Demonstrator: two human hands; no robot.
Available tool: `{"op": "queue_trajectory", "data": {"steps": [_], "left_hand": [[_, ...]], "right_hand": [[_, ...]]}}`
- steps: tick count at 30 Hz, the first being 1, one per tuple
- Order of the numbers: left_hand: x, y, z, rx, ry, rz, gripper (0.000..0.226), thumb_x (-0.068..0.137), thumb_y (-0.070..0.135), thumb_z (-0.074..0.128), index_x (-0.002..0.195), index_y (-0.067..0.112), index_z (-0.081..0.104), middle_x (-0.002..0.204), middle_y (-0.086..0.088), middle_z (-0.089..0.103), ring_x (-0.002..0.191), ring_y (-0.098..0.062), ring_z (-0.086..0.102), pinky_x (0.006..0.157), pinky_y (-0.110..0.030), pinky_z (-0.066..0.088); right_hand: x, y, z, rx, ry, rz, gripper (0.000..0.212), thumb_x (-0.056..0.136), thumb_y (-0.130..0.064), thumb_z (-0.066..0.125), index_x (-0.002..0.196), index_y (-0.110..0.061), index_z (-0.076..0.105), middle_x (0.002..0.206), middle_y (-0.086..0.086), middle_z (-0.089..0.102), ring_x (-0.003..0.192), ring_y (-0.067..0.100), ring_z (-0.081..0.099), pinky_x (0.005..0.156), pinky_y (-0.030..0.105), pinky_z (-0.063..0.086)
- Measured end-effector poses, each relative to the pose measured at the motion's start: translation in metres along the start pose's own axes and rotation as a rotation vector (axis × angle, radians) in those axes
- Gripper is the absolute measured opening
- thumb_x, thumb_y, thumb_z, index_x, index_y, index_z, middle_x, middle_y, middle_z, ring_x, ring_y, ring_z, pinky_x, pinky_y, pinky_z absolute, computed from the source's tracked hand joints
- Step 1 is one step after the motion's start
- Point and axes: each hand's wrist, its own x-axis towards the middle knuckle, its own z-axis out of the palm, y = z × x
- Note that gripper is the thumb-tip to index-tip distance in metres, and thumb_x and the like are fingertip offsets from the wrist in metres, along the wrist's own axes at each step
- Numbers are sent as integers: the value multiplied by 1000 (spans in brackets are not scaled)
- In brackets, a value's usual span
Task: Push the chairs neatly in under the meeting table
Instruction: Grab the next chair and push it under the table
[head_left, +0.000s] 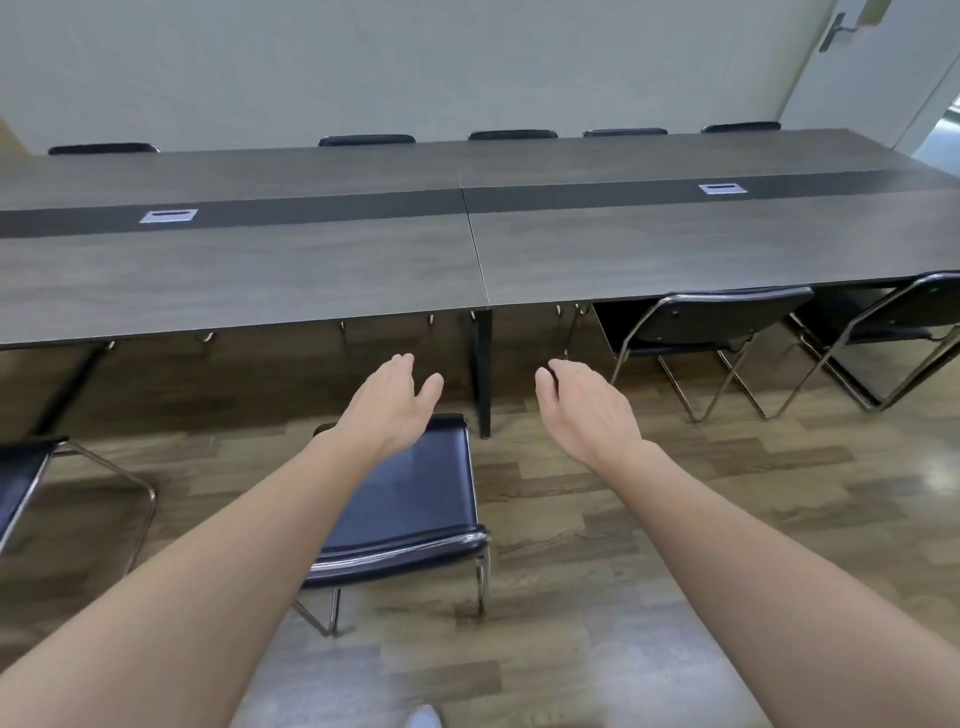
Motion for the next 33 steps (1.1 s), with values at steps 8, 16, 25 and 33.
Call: {"op": "queue_trajectory", "data": {"steps": [8,16,25,33], "left_hand": [[-6,-76,-24,-46,-1,-88,51,105,38,38,134,-3,43,135,-18,51,136,-28,38,107,-35,31],[26,-176,-43,6,-64,-123,53,104,39,37,138,-3,40,147,-17,42,137,-28,37,108,-37,30],[65,-260,-24,-4,-170,-153,36,103,40,37,101,6,47,112,-9,55,111,-32,50,88,-39,38],[53,-290,24,-44,-287,-223,57,105,39,36,146,-1,36,153,-14,39,141,-28,34,112,-35,27]], "right_hand": [[5,-75,40,30,-88,-41,31,102,-33,27,80,-17,42,96,2,59,95,29,55,70,34,36],[24,-163,102,46,-161,-14,28,103,-33,27,82,-18,39,94,2,57,86,26,52,69,33,36],[40,-213,171,63,-264,150,27,102,-31,30,79,-18,39,94,2,53,84,28,47,76,36,40],[16,-200,221,-15,-356,195,37,102,-29,34,110,-7,62,110,9,65,112,29,52,97,39,41]]}}
